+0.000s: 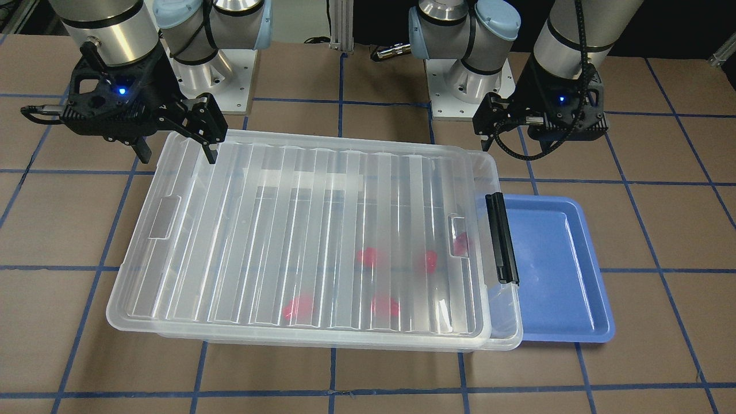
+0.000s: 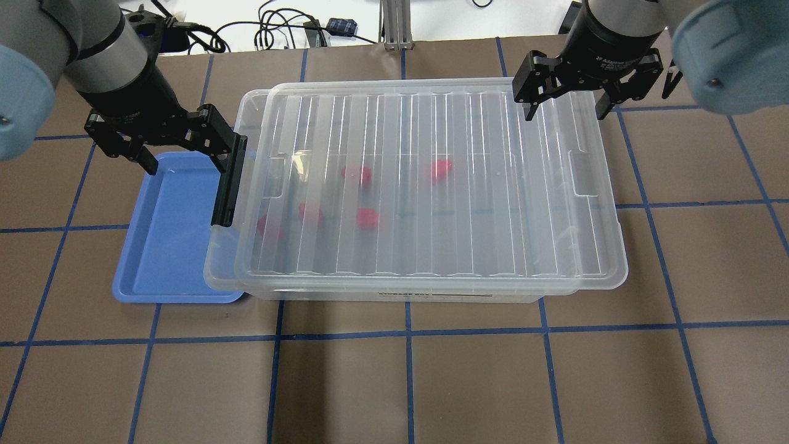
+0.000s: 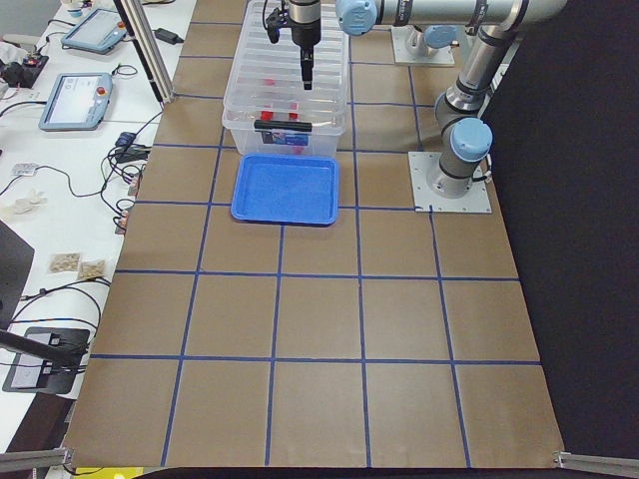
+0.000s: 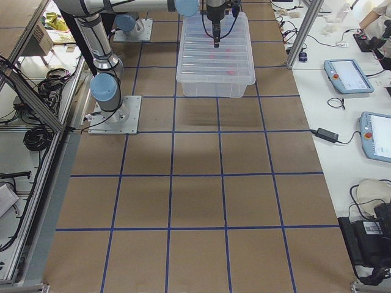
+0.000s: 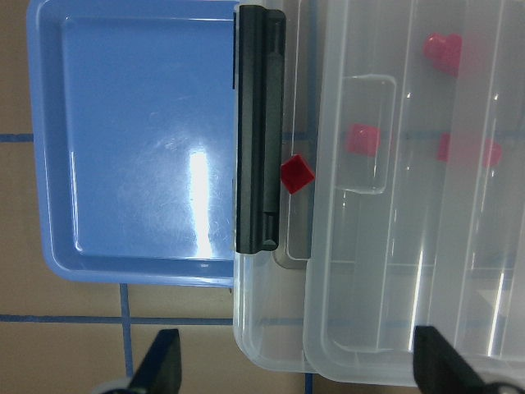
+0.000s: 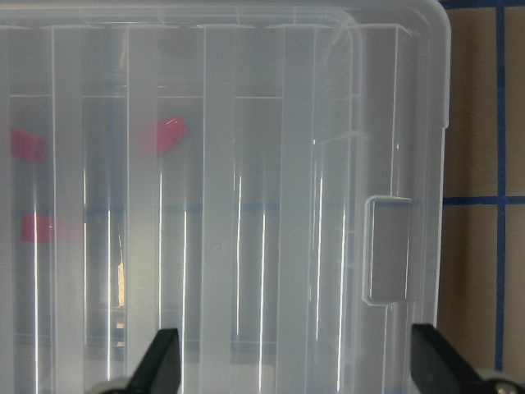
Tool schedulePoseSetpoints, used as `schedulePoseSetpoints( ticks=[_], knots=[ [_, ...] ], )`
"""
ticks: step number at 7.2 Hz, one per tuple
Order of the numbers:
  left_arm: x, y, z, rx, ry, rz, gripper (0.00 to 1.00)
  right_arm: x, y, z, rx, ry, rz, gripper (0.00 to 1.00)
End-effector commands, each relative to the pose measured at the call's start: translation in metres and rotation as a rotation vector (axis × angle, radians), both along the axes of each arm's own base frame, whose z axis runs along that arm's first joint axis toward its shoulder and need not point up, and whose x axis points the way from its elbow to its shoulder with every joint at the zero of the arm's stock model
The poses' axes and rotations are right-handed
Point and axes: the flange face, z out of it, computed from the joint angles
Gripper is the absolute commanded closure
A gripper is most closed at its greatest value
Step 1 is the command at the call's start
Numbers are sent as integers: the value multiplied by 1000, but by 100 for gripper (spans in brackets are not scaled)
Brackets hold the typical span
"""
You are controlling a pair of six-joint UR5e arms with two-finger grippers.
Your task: Place red block in blue tray from box
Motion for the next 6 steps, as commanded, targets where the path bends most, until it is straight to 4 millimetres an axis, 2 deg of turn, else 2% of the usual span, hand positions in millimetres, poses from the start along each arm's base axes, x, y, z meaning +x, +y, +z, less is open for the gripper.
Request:
schedulePoseSetpoints(
  ticks=[1,5,6],
  knots=[
    [0,0,0,-1,0,-2,0,0,0,0,2,3,-1,0],
    [0,0,-2,3,-1,-2,0,-2,-2,-2,5,6,-2,0],
    [0,0,-1,2,0,-2,0,-5,-4,-8,12,3,1,0]
  ],
)
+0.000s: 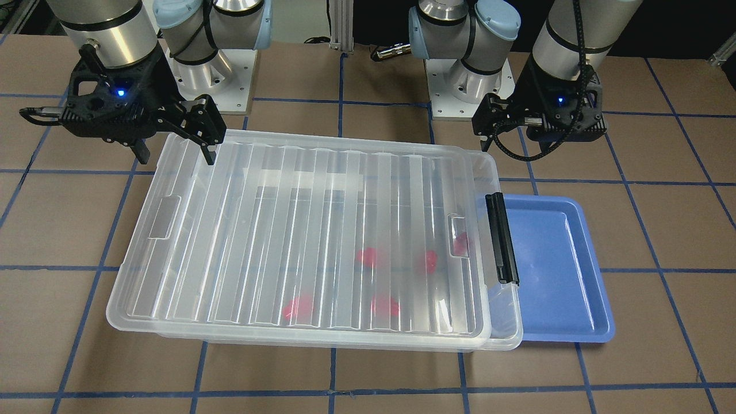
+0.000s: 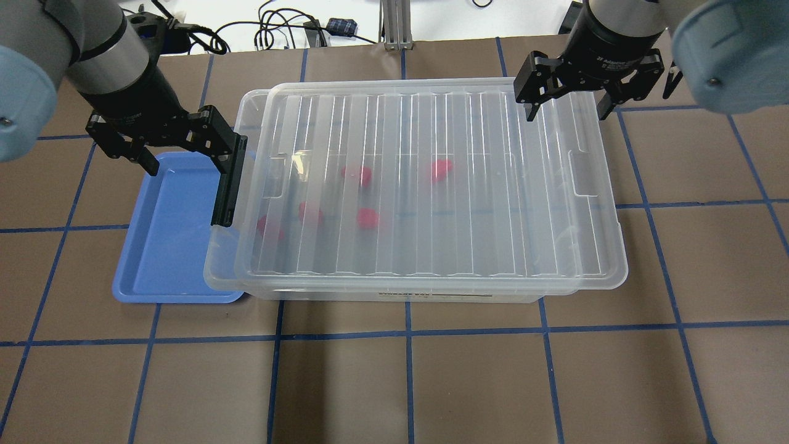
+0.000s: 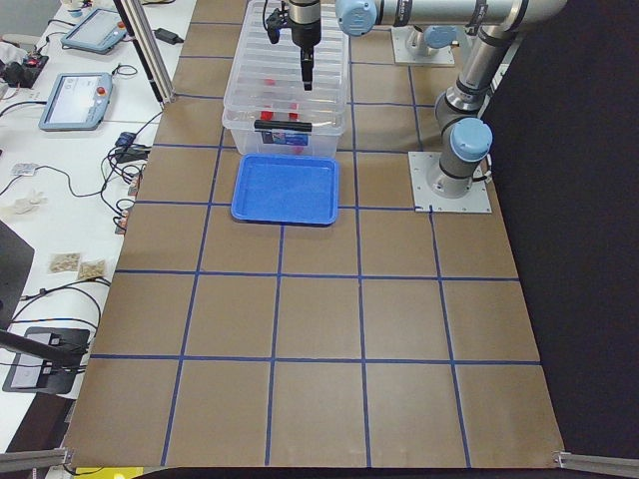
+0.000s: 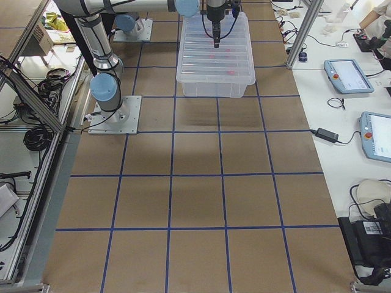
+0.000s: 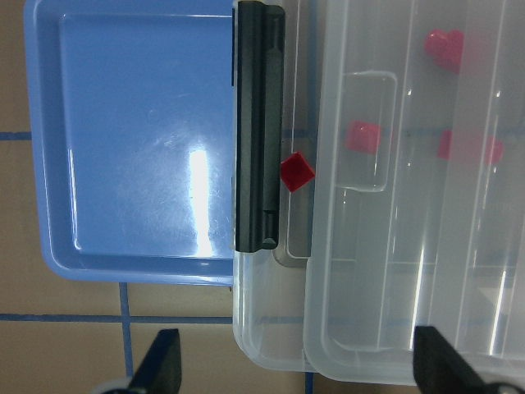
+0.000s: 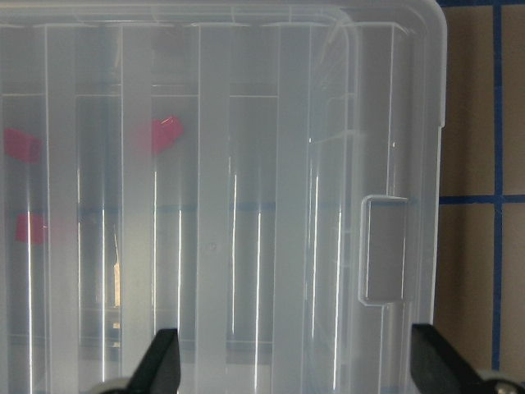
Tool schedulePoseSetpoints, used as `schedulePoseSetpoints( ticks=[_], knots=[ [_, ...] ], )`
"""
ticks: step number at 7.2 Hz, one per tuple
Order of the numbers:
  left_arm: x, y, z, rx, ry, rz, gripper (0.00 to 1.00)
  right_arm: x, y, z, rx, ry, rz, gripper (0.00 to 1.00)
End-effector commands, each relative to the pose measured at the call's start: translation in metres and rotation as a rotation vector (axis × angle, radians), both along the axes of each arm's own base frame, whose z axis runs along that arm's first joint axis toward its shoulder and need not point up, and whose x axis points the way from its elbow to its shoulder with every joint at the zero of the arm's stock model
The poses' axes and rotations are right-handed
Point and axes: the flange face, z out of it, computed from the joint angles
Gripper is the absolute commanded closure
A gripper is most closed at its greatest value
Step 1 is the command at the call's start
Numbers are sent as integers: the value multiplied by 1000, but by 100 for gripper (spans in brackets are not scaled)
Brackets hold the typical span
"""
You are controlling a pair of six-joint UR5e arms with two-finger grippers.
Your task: Place red block in blue tray from box
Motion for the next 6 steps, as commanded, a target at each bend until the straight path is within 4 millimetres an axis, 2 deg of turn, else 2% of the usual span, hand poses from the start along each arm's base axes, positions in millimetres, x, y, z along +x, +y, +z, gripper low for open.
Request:
schedulePoseSetpoints(
  ticks=[1,2,3,5,6],
  knots=[
    [0,0,0,0,1,0,0,-3,-16,-28,27,2,25,0],
    [0,0,-1,1,1,0,0,-3,-29,-45,43,5,32,0],
    [0,0,0,0,1,0,0,-16,-38,-58,61,25,66,0],
    [0,0,-1,1,2,0,0,-84,-41,-82,109,30,29,0],
    [0,0,-3,6,2,0,0,-105,-38,-101,118,51,41,0]
  ],
)
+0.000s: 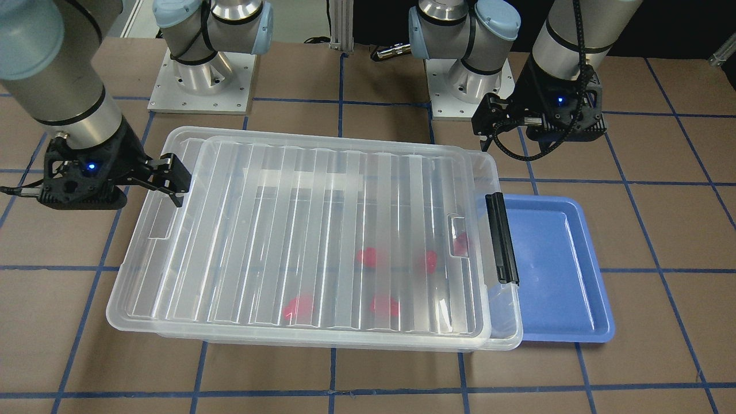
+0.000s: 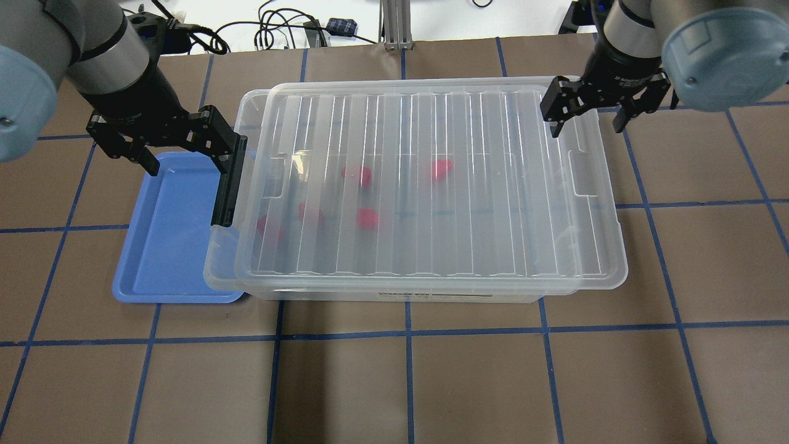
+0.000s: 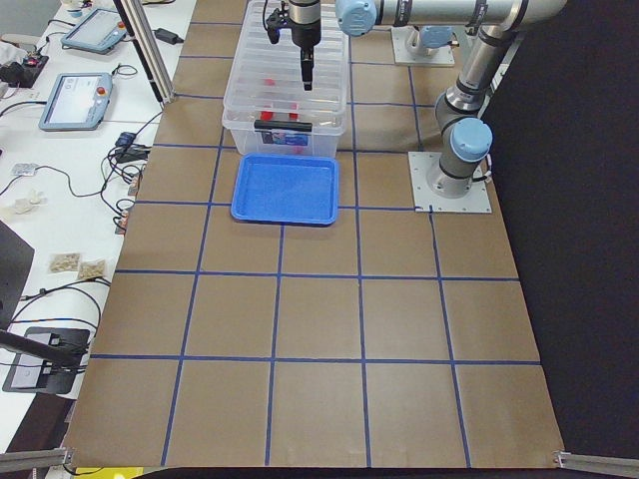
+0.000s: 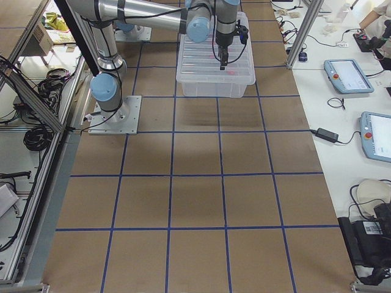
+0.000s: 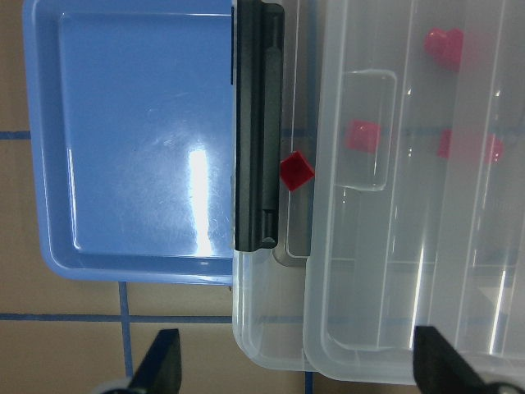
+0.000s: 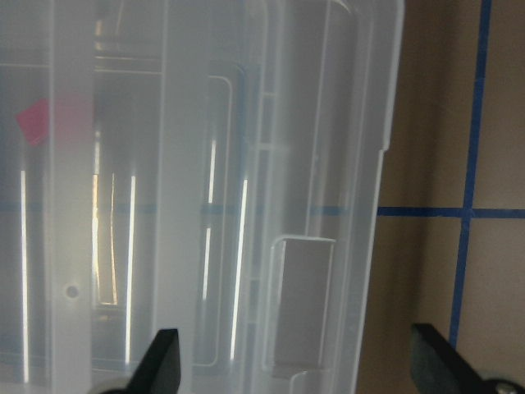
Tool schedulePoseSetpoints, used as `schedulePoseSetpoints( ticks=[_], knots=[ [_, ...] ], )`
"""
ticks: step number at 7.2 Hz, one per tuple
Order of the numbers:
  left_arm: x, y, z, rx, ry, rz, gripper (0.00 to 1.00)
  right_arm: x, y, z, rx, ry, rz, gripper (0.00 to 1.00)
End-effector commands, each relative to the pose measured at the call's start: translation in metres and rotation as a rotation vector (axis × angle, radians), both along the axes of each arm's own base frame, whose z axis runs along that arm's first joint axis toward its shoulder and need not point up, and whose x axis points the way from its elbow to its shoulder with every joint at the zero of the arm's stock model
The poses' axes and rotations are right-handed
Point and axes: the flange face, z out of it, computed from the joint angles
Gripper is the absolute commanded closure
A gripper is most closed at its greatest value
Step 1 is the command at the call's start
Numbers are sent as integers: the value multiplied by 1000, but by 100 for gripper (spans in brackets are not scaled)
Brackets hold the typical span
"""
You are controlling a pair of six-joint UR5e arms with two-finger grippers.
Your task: Place red block in blue tray from box
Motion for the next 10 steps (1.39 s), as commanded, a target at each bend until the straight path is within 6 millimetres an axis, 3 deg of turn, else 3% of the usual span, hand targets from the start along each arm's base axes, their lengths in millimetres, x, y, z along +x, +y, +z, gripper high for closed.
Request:
schedulePoseSetpoints(
  ticks=[1,3,6,8,10],
  knots=[
    [0,1,-5,8,1,0,0,-40,8,-44,19,51,8,0],
    [0,1,-4,4,0,0,0,-51,16,-71,-8,68,42,0],
    [0,0,-3,-2,-1,0,0,-55,17,-68,-12,69,51,0],
    [1,0,-5,5,-3,1,0,-84,17,-68,-9,60,36,0],
    [1,-1,-6,7,-1,1,0,-96,16,-67,-10,68,48,0]
  ],
)
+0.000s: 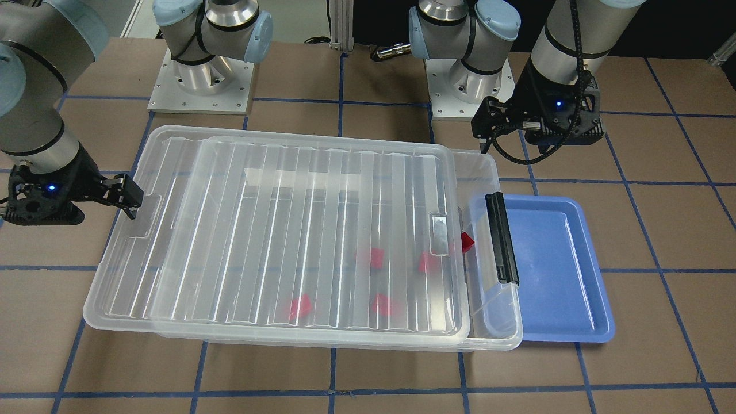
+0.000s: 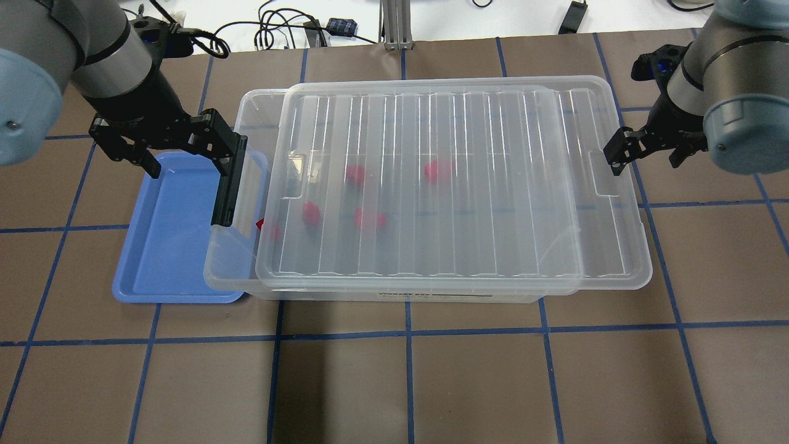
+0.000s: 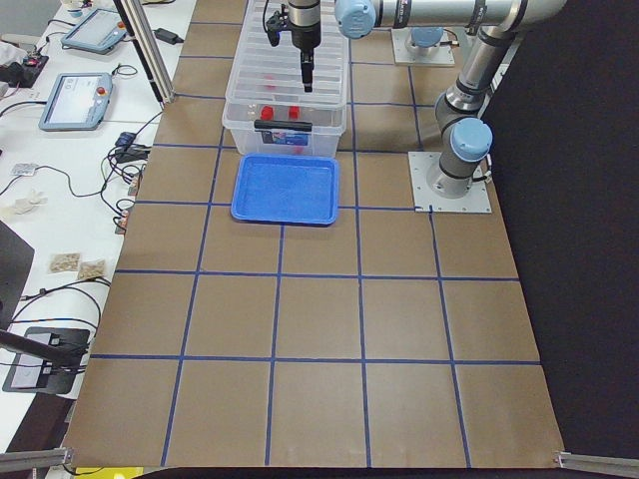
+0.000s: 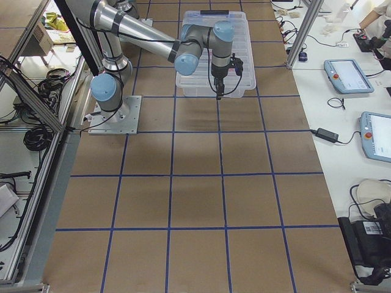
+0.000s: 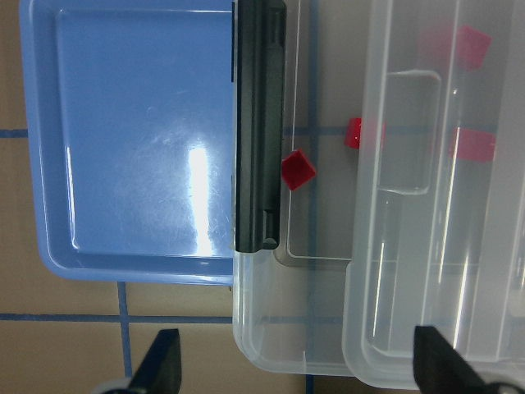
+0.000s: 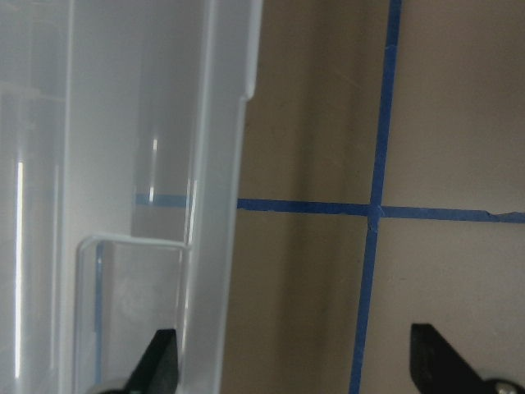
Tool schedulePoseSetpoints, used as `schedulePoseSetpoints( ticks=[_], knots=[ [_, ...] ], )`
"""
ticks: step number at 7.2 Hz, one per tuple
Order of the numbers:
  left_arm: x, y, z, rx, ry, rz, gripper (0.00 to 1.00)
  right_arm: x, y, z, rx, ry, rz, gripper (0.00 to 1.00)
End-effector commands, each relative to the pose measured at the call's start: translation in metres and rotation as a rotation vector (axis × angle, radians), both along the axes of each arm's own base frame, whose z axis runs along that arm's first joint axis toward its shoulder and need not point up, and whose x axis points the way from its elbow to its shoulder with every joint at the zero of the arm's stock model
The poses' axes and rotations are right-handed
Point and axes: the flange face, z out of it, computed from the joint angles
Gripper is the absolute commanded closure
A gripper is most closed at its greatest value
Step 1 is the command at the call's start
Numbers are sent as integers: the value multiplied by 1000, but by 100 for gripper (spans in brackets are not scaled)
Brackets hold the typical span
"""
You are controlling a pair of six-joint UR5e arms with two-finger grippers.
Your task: Place red block in blue tray from box
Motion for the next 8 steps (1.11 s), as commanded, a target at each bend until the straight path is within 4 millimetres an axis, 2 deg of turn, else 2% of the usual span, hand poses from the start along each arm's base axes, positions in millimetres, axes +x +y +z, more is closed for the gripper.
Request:
schedulePoseSetpoints(
  ticks=[1,3,5,8],
  knots=[
    [0,-1,-1,-1,4,0,0,-9,-1,3,-4,13,0,0],
    [0,-2,-2,-3,5,0,0,-13,-2,4,-10,16,-4,0],
    [1,-2,-2,-3,4,8,0,-37,1,4,-4,11,-49,0],
    [2,-10,-8,-9,7,5,0,-49,1,4,-4,14,-37,0]
  ],
)
